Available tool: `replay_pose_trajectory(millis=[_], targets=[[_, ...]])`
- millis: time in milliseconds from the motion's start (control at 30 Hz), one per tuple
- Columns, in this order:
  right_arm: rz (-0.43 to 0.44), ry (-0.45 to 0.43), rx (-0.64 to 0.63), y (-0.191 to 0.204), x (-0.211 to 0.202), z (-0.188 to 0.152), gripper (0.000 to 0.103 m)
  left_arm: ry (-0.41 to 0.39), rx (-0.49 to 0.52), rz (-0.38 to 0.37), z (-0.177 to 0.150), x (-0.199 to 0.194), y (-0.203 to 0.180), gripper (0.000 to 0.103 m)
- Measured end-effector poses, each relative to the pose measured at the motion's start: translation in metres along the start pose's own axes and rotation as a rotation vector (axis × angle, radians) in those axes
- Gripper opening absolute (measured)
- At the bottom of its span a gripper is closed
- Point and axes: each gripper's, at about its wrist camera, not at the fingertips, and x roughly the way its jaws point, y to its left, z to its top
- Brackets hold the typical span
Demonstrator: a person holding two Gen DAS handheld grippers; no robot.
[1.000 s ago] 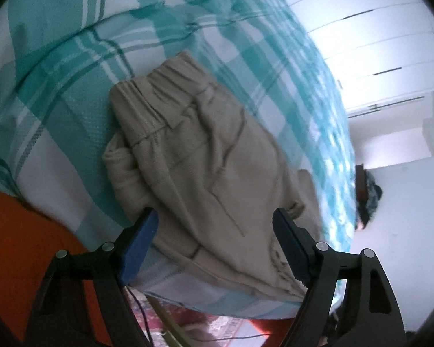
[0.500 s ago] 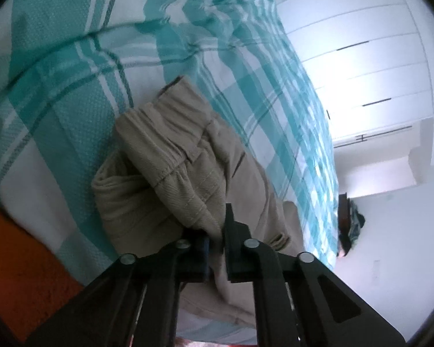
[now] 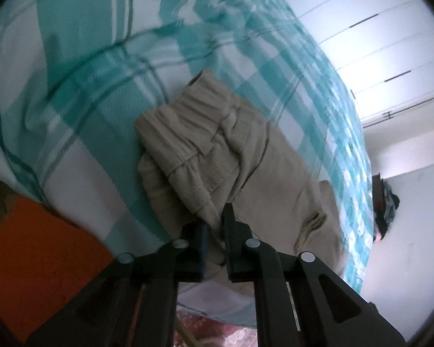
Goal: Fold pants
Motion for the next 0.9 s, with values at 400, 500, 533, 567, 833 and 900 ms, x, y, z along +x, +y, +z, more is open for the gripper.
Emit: replay_pose_trajectory(millis=[400, 500, 533, 567, 833, 900], targets=[[0.004, -0.001, 0.001, 0.001, 0.000, 0.001, 0.062, -0.065, -0.077, -0.077, -0.003, -0.027, 0.015, 0.056], [0.004, -0.002, 0.001, 0.001, 0.000, 0.001, 0.064, -0.042, -0.082, -0.039, -0.007, -0.014, 0.015, 0.066], [0.004, -0.002, 0.002, 0.002, 0.001, 0.001, 0.064, -0.032, -0.081, -0.016, -0.008, -0.010, 0.016, 0.070], [0.004, -0.003, 0.001, 0.002, 0.001, 0.001, 0.065, -0.025, -0.079, 0.003, -0.009, -0.006, 0.017, 0.073], [0.002, -0.008, -0.014, 0.006, 0.003, 0.001, 0.067, -0.041, -0.102, -0.019, -0.009, 0.007, 0.018, 0.012], [0.003, -0.009, -0.019, 0.007, 0.004, 0.001, 0.067, -0.074, -0.080, -0.065, -0.012, -0.001, 0.015, 0.011]])
